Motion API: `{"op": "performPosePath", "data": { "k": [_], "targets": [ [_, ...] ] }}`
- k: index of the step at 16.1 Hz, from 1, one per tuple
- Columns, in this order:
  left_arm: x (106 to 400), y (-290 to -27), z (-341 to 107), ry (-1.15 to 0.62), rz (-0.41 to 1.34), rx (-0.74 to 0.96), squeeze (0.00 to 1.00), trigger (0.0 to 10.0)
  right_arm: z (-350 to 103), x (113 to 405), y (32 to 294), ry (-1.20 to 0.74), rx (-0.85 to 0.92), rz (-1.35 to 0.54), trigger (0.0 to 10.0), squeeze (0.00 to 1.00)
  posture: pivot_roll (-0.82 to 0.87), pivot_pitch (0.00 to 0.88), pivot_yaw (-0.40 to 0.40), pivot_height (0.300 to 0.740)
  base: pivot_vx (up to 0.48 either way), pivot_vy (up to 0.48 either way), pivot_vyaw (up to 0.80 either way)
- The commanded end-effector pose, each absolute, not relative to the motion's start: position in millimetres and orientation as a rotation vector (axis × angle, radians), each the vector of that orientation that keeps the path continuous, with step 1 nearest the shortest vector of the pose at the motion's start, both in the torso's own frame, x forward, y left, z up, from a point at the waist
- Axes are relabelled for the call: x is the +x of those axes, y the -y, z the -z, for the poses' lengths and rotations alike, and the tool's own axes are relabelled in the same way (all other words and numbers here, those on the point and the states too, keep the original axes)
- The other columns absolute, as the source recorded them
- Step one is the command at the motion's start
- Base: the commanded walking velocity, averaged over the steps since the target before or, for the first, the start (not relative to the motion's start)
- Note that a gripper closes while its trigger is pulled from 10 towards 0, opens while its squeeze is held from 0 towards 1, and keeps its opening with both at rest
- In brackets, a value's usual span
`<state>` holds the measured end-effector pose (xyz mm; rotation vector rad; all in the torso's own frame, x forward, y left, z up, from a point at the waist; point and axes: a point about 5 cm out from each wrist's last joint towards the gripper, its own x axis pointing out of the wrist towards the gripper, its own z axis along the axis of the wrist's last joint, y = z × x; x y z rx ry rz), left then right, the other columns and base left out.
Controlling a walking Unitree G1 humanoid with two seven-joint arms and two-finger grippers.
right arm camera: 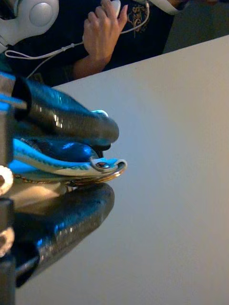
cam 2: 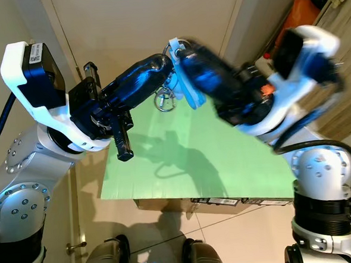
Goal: Hang keys on a hook
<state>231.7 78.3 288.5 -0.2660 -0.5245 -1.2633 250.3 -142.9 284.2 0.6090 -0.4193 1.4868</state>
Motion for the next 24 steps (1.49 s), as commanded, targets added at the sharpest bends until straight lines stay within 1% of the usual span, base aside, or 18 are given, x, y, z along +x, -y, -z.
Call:
{"op": "performPosePath", "data": {
  "k": [1, 7, 8, 10, 11, 13, 14, 15, 19, 24],
  "targets": [
    [225, -77, -293, 0.550, 1.292, -0.255, 0.00, 0.0, -290, 247, 142, 0.433, 0.580, -1.499, 0.0, 0.00, 0.02, 0.158, -0.081, 0.740, 0.000, 0.000, 0.00],
    [225, -78, -294, 0.551, 1.291, -0.255, 0.00, 0.0, -288, 247, 144, 0.434, 0.601, -1.485, 0.0, 0.00, 0.02, 0.158, -0.080, 0.740, 0.000, 0.000, 0.00],
    [225, -79, -294, 0.551, 1.290, -0.255, 0.00, 0.0, -288, 247, 145, 0.433, 0.602, -1.483, 10.0, 0.00, 0.02, 0.158, -0.080, 0.740, 0.000, 0.000, 0.00],
    [225, -79, -295, 0.553, 1.288, -0.255, 0.00, 0.0, -290, 248, 150, 0.466, 0.625, -1.467, 10.0, 0.00, 0.02, 0.160, -0.082, 0.740, 0.000, 0.000, 0.00],
    [225, -79, -295, 0.553, 1.287, -0.254, 0.00, 0.0, -290, 249, 151, 0.483, 0.625, -1.450, 10.0, 1.00, 0.02, 0.161, -0.082, 0.740, 0.000, 0.000, 0.00],
    [224, -79, -295, 0.553, 1.285, -0.255, 0.00, 0.0, -292, 248, 152, 0.498, 0.628, -1.448, 10.0, 1.00, 0.02, 0.163, -0.082, 0.740, 0.000, 0.000, 0.00],
    [224, -79, -295, 0.554, 1.284, -0.255, 0.00, 0.0, -291, 248, 152, 0.490, 0.624, -1.450, 10.0, 0.71, 0.02, 0.163, -0.082, 0.740, 0.000, 0.000, 0.00],
    [224, -79, -295, 0.555, 1.282, -0.255, 0.00, 0.0, -291, 247, 152, 0.485, 0.626, -1.464, 10.0, 0.00, 0.02, 0.164, -0.086, 0.740, 0.000, 0.000, 0.00],
    [223, -79, -295, 0.556, 1.280, -0.256, 0.00, 0.0, -288, 249, 154, 0.454, 0.592, -1.448, 10.0, 0.00, 0.02, 0.164, -0.088, 0.740, 0.000, 0.000, 0.00],
    [223, -80, -295, 0.561, 1.275, -0.259, 0.00, 0.0, -279, 250, 165, 0.411, 0.551, -1.390, 10.0, 0.00, 0.02, 0.164, -0.088, 0.740, 0.000, 0.000, 0.00]
  ]
}}
